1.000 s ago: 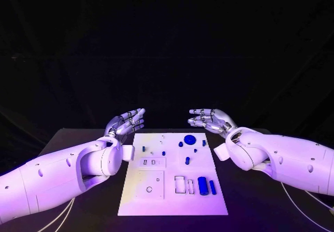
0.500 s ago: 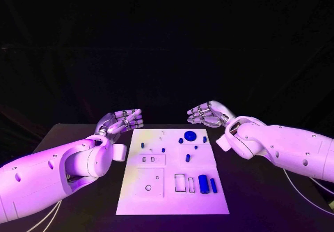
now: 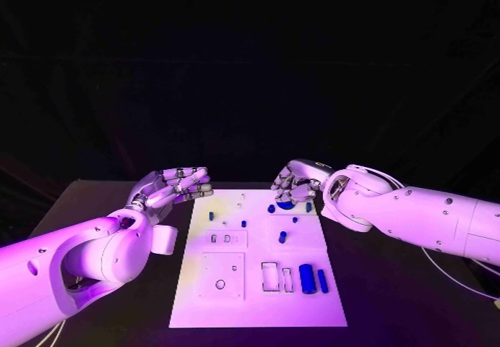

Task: Assemble the parts on the task board

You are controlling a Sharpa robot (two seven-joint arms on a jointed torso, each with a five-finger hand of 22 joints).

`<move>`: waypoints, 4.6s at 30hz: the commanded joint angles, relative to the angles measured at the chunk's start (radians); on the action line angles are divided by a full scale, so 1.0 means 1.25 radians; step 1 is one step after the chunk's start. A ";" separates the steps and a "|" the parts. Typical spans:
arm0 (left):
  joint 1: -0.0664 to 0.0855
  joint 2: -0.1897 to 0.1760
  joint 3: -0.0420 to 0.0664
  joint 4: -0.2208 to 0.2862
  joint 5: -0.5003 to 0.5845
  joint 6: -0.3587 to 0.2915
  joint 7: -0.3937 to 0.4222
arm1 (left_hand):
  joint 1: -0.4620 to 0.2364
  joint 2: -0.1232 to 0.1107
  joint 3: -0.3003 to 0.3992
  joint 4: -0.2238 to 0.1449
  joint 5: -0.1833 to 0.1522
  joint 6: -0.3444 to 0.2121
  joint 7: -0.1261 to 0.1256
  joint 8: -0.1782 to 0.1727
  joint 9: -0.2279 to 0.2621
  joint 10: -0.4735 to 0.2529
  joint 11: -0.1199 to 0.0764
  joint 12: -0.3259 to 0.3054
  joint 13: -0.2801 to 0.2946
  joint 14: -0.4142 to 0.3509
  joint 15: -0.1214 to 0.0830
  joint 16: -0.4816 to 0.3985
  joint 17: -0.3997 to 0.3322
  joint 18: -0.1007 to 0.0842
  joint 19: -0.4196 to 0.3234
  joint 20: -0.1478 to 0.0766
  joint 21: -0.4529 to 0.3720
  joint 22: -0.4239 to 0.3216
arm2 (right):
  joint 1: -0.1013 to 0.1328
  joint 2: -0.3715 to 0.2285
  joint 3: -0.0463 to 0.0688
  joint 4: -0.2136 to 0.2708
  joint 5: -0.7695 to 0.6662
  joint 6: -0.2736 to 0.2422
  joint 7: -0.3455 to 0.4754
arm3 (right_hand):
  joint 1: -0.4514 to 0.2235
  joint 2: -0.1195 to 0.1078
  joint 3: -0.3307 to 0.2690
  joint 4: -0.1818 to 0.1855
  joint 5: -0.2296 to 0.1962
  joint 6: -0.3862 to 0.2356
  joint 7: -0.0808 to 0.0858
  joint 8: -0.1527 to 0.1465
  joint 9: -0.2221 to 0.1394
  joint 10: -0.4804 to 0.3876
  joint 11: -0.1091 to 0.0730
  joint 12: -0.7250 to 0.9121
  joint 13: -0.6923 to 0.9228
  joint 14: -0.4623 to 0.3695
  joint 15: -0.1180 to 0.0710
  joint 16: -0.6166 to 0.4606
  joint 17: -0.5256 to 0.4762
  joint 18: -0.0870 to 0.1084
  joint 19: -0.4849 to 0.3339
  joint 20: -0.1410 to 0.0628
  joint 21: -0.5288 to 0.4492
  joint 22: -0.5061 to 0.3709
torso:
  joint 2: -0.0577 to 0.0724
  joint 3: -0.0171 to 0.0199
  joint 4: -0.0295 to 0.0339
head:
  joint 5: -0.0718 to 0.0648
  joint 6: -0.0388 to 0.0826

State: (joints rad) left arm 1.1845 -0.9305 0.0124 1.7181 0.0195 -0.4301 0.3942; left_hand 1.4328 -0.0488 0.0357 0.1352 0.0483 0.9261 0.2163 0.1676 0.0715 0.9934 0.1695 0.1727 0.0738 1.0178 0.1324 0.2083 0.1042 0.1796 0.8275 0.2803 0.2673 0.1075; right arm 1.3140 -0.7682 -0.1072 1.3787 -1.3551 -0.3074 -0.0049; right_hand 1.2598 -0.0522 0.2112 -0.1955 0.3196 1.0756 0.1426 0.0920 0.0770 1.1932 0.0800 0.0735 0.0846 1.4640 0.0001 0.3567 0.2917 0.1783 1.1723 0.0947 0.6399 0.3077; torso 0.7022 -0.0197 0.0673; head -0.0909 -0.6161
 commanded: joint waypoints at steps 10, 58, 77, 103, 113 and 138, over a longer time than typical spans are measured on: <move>0.013 -0.017 0.004 0.034 -0.005 0.025 -0.001 | 0.002 0.000 -0.005 -0.005 0.002 -0.001 0.002 -0.005 -0.002 -0.001 0.003 -0.009 -0.003 0.000 0.003 -0.010 0.000 0.004 0.006 0.001 0.000 -0.003 | 0.001 0.023 0.001 -0.011 -0.207 0.069 -0.101 | -0.004 -0.025 0.036 0.029 0.026 0.006 -0.001 -0.019 0.004 -0.043 0.001 -0.003 0.012 0.026 -0.003 0.423 0.362 -0.050 0.107 0.000 0.384 0.461 | 0.030 -0.0017 0.0219 | -0.013 0.001; 0.020 -0.035 0.004 0.040 -0.005 0.025 -0.008 | 0.000 0.000 -0.010 -0.008 0.002 -0.004 0.005 -0.010 -0.004 -0.005 0.005 -0.016 -0.004 -0.001 0.005 -0.017 -0.001 0.004 0.007 0.001 -0.001 -0.005 | -0.005 0.041 0.000 -0.045 -0.249 0.112 -0.126 | 0.006 -0.043 0.089 0.056 0.022 0.009 0.001 -0.017 0.007 -0.064 0.010 -0.004 0.012 0.026 0.006 0.719 0.645 -0.092 0.183 0.014 0.600 0.767 | 0.046 -0.0089 0.0470 | -0.040 0.002; 0.023 -0.040 0.004 0.042 -0.005 0.025 -0.010 | 0.000 0.000 -0.011 -0.008 0.002 -0.005 0.005 -0.012 -0.004 -0.006 0.006 -0.018 -0.004 -0.001 0.005 -0.018 -0.001 0.004 0.008 0.000 -0.001 -0.006 | -0.007 0.042 0.000 -0.054 -0.244 0.141 -0.125 | 0.025 -0.024 0.129 0.061 -0.012 0.044 -0.005 -0.007 0.017 -0.013 -0.002 0.009 0.016 0.028 -0.003 0.752 0.674 -0.102 0.209 0.008 0.636 0.825 | 0.048 -0.0108 0.0527 | -0.046 -0.004; 0.025 -0.037 0.004 0.030 -0.005 0.027 -0.012 | 0.002 0.002 -0.011 -0.011 0.002 -0.006 0.005 -0.013 -0.004 -0.008 0.006 -0.020 -0.005 0.000 0.005 -0.020 -0.001 0.004 0.009 0.000 -0.001 -0.007 | 0.002 0.050 0.012 -0.023 -0.246 -0.039 -0.134 | 0.057 -0.026 0.189 0.041 0.009 0.066 -0.007 -0.003 0.029 0.028 -0.009 0.009 0.020 0.028 -0.009 0.771 0.688 -0.112 0.237 0.001 0.669 0.881 | 0.049 -0.0127 0.0573 | -0.051 0.006; 0.024 -0.024 0.004 0.026 -0.005 0.030 -0.014 | 0.002 0.002 -0.011 -0.011 0.002 -0.006 0.005 -0.013 -0.004 -0.008 0.006 -0.020 -0.005 0.000 0.005 -0.020 -0.001 0.004 0.009 0.000 -0.001 -0.007 | 0.004 0.126 0.014 -0.087 -0.238 -0.085 -0.143 | 0.054 -0.028 0.191 0.042 0.009 0.067 -0.007 -0.004 0.030 0.029 -0.008 0.008 0.020 0.028 -0.009 0.773 0.690 -0.113 0.239 0.001 0.672 0.885 | 0.051 -0.0124 0.0585 | -0.051 0.009; 0.024 -0.018 0.004 0.032 -0.005 0.030 -0.016 | 0.002 0.002 -0.011 -0.011 0.002 -0.006 0.005 -0.014 -0.004 -0.008 0.006 -0.021 -0.005 0.000 0.005 -0.020 -0.001 0.004 0.009 0.000 -0.002 -0.007 | -0.009 0.194 0.012 -0.180 -0.214 -0.056 -0.130 | 0.048 -0.031 0.194 0.045 0.005 0.065 -0.005 -0.006 0.031 0.028 -0.007 0.005 0.020 0.028 -0.008 0.775 0.691 -0.114 0.240 0.002 0.674 0.888 | 0.052 -0.0138 0.0612 | -0.046 0.004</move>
State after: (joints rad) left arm 1.2137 -0.9547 0.0167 1.7552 0.0173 -0.4112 0.3699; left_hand 1.4328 -0.0488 0.0247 0.1242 0.0483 0.9223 0.2198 0.1565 0.0675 0.9897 0.1731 0.1532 0.0697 1.0173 0.1324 0.1885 0.1034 0.1794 0.8345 0.2803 0.2672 0.1004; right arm 1.3047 -0.5274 -0.0914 1.1551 -1.6296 -0.4029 -0.1750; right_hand 1.3176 -0.0862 0.4490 -0.1400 0.3267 1.1532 0.1365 0.0884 0.1139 1.2080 0.0837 0.0774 0.1050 1.4664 -0.0039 1.3207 1.1553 0.0455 1.4593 0.0960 1.4772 1.3073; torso 0.7678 -0.0369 0.1438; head -0.1494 -0.6097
